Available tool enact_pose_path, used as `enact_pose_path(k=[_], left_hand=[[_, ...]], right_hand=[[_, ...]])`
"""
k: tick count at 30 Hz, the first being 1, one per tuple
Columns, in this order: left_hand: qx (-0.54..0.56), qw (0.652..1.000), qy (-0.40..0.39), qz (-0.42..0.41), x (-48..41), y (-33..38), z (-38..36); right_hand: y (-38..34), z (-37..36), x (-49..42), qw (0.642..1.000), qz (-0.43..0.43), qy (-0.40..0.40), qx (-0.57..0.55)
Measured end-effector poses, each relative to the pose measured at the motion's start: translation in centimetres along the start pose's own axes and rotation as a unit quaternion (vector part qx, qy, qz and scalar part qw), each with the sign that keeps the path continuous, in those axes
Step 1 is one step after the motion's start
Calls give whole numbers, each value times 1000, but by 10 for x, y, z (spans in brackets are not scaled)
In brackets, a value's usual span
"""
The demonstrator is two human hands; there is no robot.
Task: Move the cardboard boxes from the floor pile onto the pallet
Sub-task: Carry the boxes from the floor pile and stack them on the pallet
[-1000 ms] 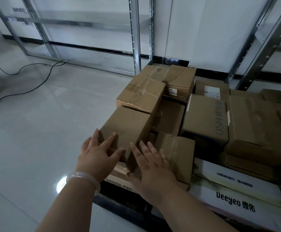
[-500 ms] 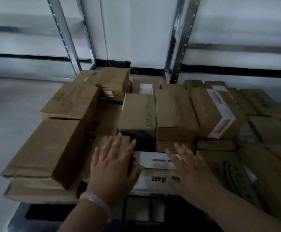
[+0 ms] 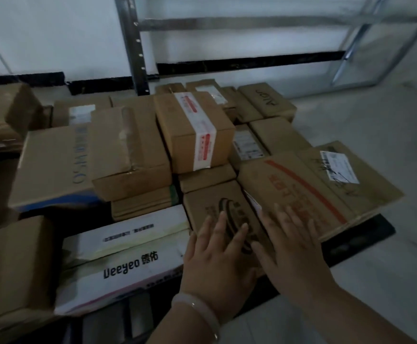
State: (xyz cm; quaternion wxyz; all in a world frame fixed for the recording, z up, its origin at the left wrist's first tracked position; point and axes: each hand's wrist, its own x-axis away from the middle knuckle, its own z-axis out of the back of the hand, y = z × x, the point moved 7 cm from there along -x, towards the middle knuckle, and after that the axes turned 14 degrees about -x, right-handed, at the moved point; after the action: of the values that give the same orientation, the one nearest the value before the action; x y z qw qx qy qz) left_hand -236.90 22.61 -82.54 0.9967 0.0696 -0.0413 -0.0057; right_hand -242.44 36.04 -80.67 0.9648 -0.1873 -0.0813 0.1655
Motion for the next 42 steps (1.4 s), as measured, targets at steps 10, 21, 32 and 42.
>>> enact_pose_path(k=[10,21,32,42], left_hand=[[-35,998,-40,35,-4,-1,-44],[-88,994,-53,48,-10,1,-33],[-59,995,41,-69,-64,96,17],[-100,990,-62,-82,-78,93,-6]], right_hand=[[68,9,-4,996,-77,36,20],[69,2,-16,998,-50,18,14],[189,57,-23,922,-239,159,-258],[181,49,-39,917,-220,122,-308]])
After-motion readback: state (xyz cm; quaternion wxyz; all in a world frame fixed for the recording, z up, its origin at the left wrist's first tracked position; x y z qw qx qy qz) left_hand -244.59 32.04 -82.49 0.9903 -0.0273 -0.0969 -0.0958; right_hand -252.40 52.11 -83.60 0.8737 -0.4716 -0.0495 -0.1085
